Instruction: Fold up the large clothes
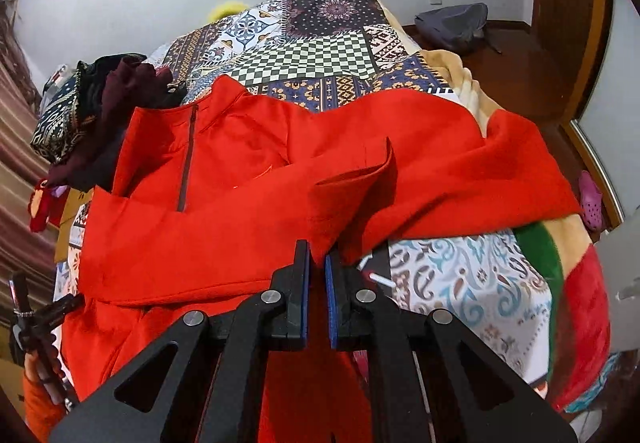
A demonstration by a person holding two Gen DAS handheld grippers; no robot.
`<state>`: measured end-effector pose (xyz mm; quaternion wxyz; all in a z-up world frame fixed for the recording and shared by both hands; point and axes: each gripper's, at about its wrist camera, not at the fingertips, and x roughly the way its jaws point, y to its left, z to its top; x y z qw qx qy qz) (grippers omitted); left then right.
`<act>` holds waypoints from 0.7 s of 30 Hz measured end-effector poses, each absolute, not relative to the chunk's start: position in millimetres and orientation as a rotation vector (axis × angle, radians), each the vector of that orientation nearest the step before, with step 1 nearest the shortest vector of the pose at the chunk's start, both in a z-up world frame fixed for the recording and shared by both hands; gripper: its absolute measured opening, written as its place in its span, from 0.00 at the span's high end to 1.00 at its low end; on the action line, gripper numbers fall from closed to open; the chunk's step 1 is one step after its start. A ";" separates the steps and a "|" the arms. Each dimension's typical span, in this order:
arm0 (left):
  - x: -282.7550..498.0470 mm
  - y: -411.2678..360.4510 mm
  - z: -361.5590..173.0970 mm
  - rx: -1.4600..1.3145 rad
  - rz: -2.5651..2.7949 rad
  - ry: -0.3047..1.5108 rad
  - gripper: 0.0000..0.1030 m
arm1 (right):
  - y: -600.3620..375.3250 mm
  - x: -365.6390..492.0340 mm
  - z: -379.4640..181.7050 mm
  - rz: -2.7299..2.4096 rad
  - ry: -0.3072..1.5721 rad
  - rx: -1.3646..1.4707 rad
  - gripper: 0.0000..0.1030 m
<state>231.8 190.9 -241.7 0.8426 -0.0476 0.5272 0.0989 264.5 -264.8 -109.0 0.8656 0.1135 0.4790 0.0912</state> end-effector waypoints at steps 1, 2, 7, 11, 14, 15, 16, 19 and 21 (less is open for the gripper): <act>229.8 190.5 -239.8 -0.108 0.204 1.115 0.46 | -265.3 262.9 -107.1 0.193 1.001 0.237 0.91; 228.4 191.0 -237.9 -0.114 0.201 1.112 0.46 | -266.5 260.8 -105.5 0.195 1.000 0.236 0.90; 219.1 183.0 -213.9 -0.135 0.168 1.073 0.45 | -274.2 253.4 -93.4 0.190 0.973 0.242 0.76; 220.8 169.7 -184.0 -0.104 0.143 1.005 0.41 | -288.1 249.2 -75.8 0.169 0.912 0.269 0.62; 229.2 156.3 -160.5 -0.086 0.116 0.950 0.38 | -306.0 245.6 -60.6 0.137 0.854 0.306 0.52; 232.1 152.6 -154.5 -0.086 0.107 0.935 0.38 | -316.5 244.2 -55.3 0.119 0.832 0.324 0.48; 236.6 147.3 -146.8 -0.088 0.091 0.915 0.36 | -323.6 243.5 -51.6 0.104 0.816 0.336 0.45; 252.2 131.4 -129.9 -0.086 0.053 0.871 0.33 | -346.0 242.1 -45.3 0.051 0.779 0.371 0.41; 264.7 119.9 -122.6 -0.080 0.032 0.854 0.32 | -360.8 242.8 -46.8 0.017 0.773 0.389 0.39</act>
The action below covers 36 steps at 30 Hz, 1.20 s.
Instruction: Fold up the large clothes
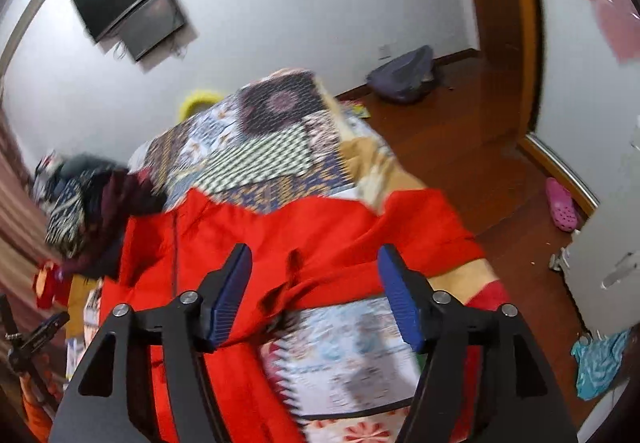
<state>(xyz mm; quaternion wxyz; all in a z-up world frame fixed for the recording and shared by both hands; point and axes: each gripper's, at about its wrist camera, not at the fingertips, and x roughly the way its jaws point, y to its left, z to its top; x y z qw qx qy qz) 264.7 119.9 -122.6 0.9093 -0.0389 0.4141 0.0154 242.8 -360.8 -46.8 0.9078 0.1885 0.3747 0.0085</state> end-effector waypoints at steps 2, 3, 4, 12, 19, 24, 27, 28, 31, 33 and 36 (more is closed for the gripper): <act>279.8 107.0 -119.4 -0.083 0.002 0.848 0.32 | -375.1 245.5 -53.5 -0.022 0.785 0.409 0.39; 285.3 102.2 -119.8 -0.087 -0.010 0.850 0.32 | -383.4 248.2 -60.5 -0.039 0.800 0.427 0.38; 292.1 95.6 -121.3 -0.091 -0.023 0.854 0.32 | -390.7 251.2 -68.7 -0.049 0.817 0.453 0.38; 327.8 47.4 -152.6 -0.066 -0.111 0.930 0.32 | -442.8 275.6 -153.6 -0.093 0.972 0.764 0.38; 337.8 25.7 -180.7 -0.025 -0.134 0.997 0.32 | -459.8 296.1 -187.8 -0.113 0.952 0.947 0.38; 341.2 28.4 -189.4 -0.036 -0.127 1.025 0.32 | -460.4 309.5 -190.1 -0.214 0.939 0.884 0.67; 341.2 30.4 -190.0 -0.044 -0.120 1.025 0.32 | -461.1 312.4 -186.6 -0.227 0.925 0.867 0.83; 341.0 30.9 -189.1 -0.045 -0.117 1.023 0.32 | -460.4 312.1 -181.4 -0.228 0.911 0.854 0.86; 338.3 33.2 -185.7 -0.043 -0.111 1.013 0.32 | -456.1 308.7 -155.2 -0.223 0.847 0.792 0.89; 335.7 34.9 -181.9 -0.040 -0.109 1.002 0.32 | -447.4 306.5 -127.9 -0.204 0.782 0.728 0.89; 329.5 39.4 -175.9 -0.037 -0.107 0.982 0.32 | -429.4 296.6 -81.6 -0.147 0.677 0.641 0.91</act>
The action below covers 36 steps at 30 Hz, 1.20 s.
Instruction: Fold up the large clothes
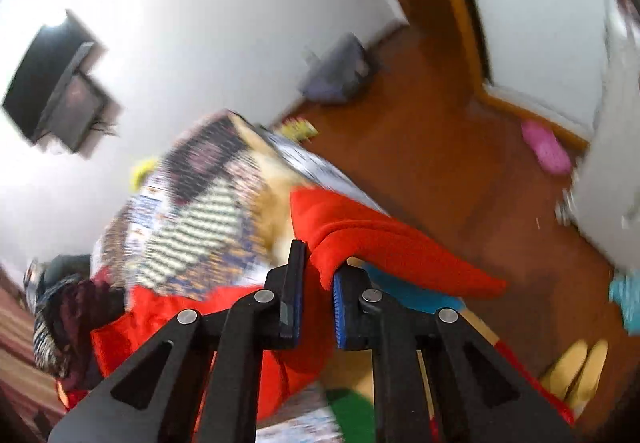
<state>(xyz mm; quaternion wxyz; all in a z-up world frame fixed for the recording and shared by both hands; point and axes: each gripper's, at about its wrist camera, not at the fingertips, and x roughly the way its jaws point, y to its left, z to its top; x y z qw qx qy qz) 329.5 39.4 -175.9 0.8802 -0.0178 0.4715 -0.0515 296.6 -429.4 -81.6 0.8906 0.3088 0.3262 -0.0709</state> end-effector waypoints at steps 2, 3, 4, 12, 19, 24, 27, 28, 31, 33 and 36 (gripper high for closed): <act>326.7 40.6 -172.9 -0.040 -0.108 0.973 0.32 | -416.4 291.8 -57.6 -0.097 0.630 0.606 0.91; 325.0 41.4 -171.5 -0.042 -0.110 0.968 0.32 | -404.1 286.7 -39.0 -0.051 0.600 0.572 0.91; 323.0 42.2 -170.2 -0.044 -0.111 0.964 0.32 | -396.1 285.1 -30.0 -0.028 0.587 0.551 0.91; 311.2 46.7 -165.5 -0.049 -0.118 0.937 0.32 | -302.7 271.9 5.0 0.232 0.577 0.381 0.91; 298.7 55.3 -165.6 -0.039 -0.113 0.928 0.32 | -238.8 280.0 -64.9 0.351 0.827 0.344 0.91; 290.2 60.8 -169.0 -0.034 -0.111 0.931 0.32 | -215.9 277.4 -103.1 0.359 0.996 0.309 0.91; 285.9 61.7 -170.6 -0.022 -0.104 0.930 0.32 | -210.4 272.4 -100.4 0.370 1.024 0.274 0.85; 284.9 61.5 -171.2 -0.018 -0.102 0.930 0.32 | -213.4 270.6 -96.5 0.380 1.022 0.274 0.79; 283.9 59.9 -171.8 -0.018 -0.100 0.928 0.32 | -224.9 268.1 -84.8 0.384 0.990 0.308 0.62; 284.1 58.0 -171.4 -0.023 -0.104 0.925 0.32 | -234.8 266.2 -74.7 0.339 0.943 0.325 0.49; 284.8 54.3 -169.6 -0.028 -0.112 0.916 0.32 | -255.1 263.6 -63.9 0.273 0.877 0.379 0.40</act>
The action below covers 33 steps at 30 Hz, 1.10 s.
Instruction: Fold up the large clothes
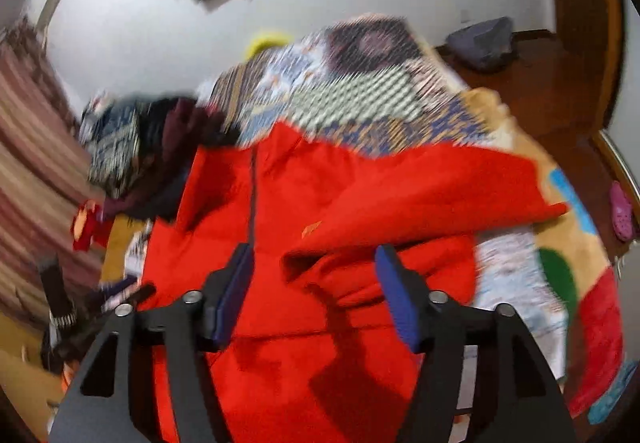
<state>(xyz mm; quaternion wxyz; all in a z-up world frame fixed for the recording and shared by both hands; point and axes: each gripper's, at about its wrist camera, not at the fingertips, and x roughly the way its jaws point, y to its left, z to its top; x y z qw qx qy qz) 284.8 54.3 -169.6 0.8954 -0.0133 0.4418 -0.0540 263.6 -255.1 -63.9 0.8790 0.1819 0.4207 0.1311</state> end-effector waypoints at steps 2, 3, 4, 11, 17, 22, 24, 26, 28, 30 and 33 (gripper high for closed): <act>285.6 52.0 -168.3 -0.029 -0.115 0.910 0.32 | -270.6 265.0 -63.1 0.236 0.862 0.429 0.40; 286.0 51.1 -167.7 -0.029 -0.117 0.907 0.32 | -283.9 266.8 -66.2 0.205 0.860 0.467 0.40; 286.5 50.4 -167.1 -0.031 -0.117 0.904 0.32 | -288.9 267.7 -69.1 0.185 0.863 0.485 0.40; 290.4 51.5 -167.5 -0.056 -0.125 0.907 0.32 | -340.3 286.0 -118.5 0.045 0.939 0.653 0.40; 295.9 54.7 -173.1 -0.071 -0.115 0.924 0.32 | -366.1 309.1 -156.6 0.014 0.979 0.864 0.40; 299.5 58.3 -179.9 -0.086 -0.104 0.943 0.32 | -373.6 324.2 -163.3 -0.041 0.939 0.865 0.71; 299.9 59.2 -181.3 -0.083 -0.098 0.947 0.32 | -372.2 327.9 -159.2 -0.044 0.931 0.831 0.87; 299.8 60.4 -181.4 -0.081 -0.092 0.947 0.32 | -369.5 327.5 -147.9 -0.033 0.896 0.801 0.90; 298.6 61.2 -179.8 -0.079 -0.089 0.941 0.32 | -365.3 323.2 -128.7 -0.031 0.854 0.739 0.91; 296.7 62.4 -177.4 -0.077 -0.088 0.932 0.32 | -355.4 321.7 -102.4 -0.008 0.805 0.673 0.92; 294.1 64.1 -174.0 -0.081 -0.090 0.919 0.32 | -337.9 321.3 -60.9 0.055 0.736 0.601 0.94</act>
